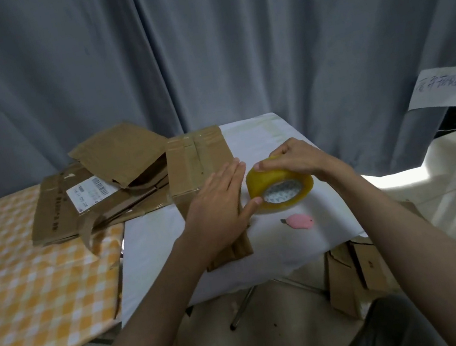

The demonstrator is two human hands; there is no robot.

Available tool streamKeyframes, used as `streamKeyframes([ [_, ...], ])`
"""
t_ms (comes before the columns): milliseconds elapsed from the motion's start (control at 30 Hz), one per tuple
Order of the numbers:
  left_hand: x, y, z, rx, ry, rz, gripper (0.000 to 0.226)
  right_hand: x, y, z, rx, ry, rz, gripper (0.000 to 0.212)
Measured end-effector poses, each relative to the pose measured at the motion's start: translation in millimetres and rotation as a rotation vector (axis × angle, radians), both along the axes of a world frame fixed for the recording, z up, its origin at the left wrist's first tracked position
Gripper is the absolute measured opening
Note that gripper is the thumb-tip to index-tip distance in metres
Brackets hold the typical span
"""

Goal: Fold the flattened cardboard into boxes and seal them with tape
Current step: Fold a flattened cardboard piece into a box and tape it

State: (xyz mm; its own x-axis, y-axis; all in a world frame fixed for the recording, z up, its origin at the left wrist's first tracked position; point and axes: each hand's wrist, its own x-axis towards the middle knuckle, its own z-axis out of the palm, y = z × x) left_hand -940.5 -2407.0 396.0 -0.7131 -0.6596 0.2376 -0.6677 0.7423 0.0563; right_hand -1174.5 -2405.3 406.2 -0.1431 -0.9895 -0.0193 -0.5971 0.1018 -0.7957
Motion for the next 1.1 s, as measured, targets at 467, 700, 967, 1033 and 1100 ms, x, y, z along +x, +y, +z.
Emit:
streamKeyframes([
  [467, -1.8, -3.5, 7.9, 0.097, 0.039, -0.015, 0.069, 10.6, -6.1, -26.5, 0.069, -0.199, 0.009, 0.052],
  [700, -9.2, -14.2, 36.2, 0.032, 0.022, -0.087, 0.054, -13.3, 47.2, -89.5, -0.262, 0.047, -0.426, 0.017],
  [967, -59.7, -68.1, 75.9, -0.006, -0.177, -0.185, 0.034, 1.3, 77.8, -119.9, -0.092, 0.322, -0.134, 0.023],
  [1033, -66.6, -77.3, 77.7, 0.059, -0.205, -0.199, 0.031, 0.9, 79.7, -115.1, -0.136, 0.306, -0.226, 0.025],
  [1100, -70.1, -83.4, 77.2, 0.11, -0.202, -0.205, 0.032, 0.4, 85.1, -106.1, -0.192, 0.268, -0.35, 0.028],
])
